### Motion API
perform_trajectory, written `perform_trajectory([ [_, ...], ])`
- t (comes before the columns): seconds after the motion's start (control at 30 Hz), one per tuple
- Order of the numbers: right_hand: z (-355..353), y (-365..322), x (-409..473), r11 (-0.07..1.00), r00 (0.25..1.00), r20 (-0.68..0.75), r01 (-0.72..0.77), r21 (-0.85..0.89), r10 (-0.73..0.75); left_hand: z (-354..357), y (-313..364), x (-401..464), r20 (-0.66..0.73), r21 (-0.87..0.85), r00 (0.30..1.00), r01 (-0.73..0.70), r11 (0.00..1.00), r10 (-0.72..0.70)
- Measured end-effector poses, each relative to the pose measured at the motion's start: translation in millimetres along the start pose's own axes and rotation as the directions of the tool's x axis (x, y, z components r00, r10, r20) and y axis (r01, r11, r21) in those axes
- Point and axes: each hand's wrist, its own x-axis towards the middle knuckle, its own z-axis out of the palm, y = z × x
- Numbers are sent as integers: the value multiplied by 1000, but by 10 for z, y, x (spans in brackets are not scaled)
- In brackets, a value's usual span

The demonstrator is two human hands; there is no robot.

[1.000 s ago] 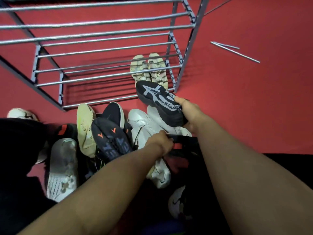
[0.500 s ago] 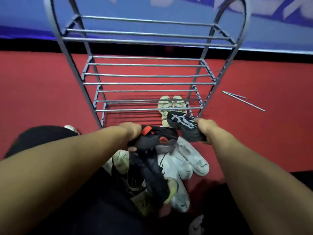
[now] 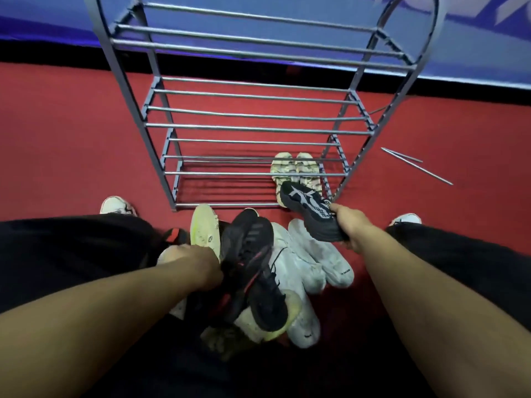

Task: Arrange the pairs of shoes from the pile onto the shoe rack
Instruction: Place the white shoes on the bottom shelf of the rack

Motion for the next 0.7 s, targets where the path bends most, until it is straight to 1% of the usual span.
perform_trajectory([
  [0.07, 95, 92, 95, 997, 998, 56, -35, 71, 31, 12, 216, 47, -71, -122, 996, -55, 991, 47],
  [0.13, 156, 141, 168, 981, 992, 108, -78, 176, 59, -12, 560, 121, -123, -259, 988, -120, 958, 90],
  [0.17, 162, 155, 192, 967, 989, 136, -93, 237, 62, -21, 727, 175, -133, -313, 986, -138, 940, 101],
  [0.23, 131, 220, 278, 952, 986, 151, -108, 286, 66, -1, 1013, 276, -159, -404, 982, -161, 900, 104],
  [0.27, 108, 273, 313, 958, 988, 135, -107, 266, 73, 37, 1143, 306, -182, -447, 978, -179, 877, 107],
  [0.33, 116, 428, 401, 981, 992, 107, -90, 169, 72, 139, 1382, 314, -219, -536, 970, -206, 819, 100],
  [0.37, 131, 519, 450, 988, 991, 109, -97, 124, 84, 180, 1482, 293, -244, -593, 967, -205, 779, 69],
  [0.43, 273, 732, 542, 988, 978, 146, -153, 26, 148, 230, 1602, 296, -311, -744, 947, -194, 639, -76],
  [0.47, 374, 834, 557, 986, 972, 169, -160, -39, 164, 232, 1621, 315, -360, -799, 922, -225, 558, -144],
  [0.5, 476, 862, 459, 984, 965, 204, -142, -111, 163, 228, 1614, 347, -420, -817, 890, -286, 501, -176],
  [0.53, 561, 853, 299, 978, 956, 249, -115, -172, 156, 209, 1589, 380, -477, -809, 862, -354, 469, -171],
  [0.57, 630, 814, 114, 971, 936, 311, -96, -219, 163, 176, 1562, 417, -510, -793, 850, -404, 456, -134],
  [0.6, 680, 798, -20, 962, 906, 383, -85, -259, 183, 142, 1543, 464, -514, -783, 854, -428, 451, -83],
  [0.63, 700, 809, -86, 952, 882, 430, -63, -301, 194, 128, 1531, 516, -491, -781, 871, -427, 455, -25],
  [0.67, 703, 811, -108, 941, 877, 446, -20, -338, 179, 134, 1536, 579, -444, -783, 895, -407, 470, 35],
  [0.7, 679, 805, -90, 928, 889, 427, 7, -372, 165, 164, 1555, 644, -385, -782, 918, -377, 496, 91],
])
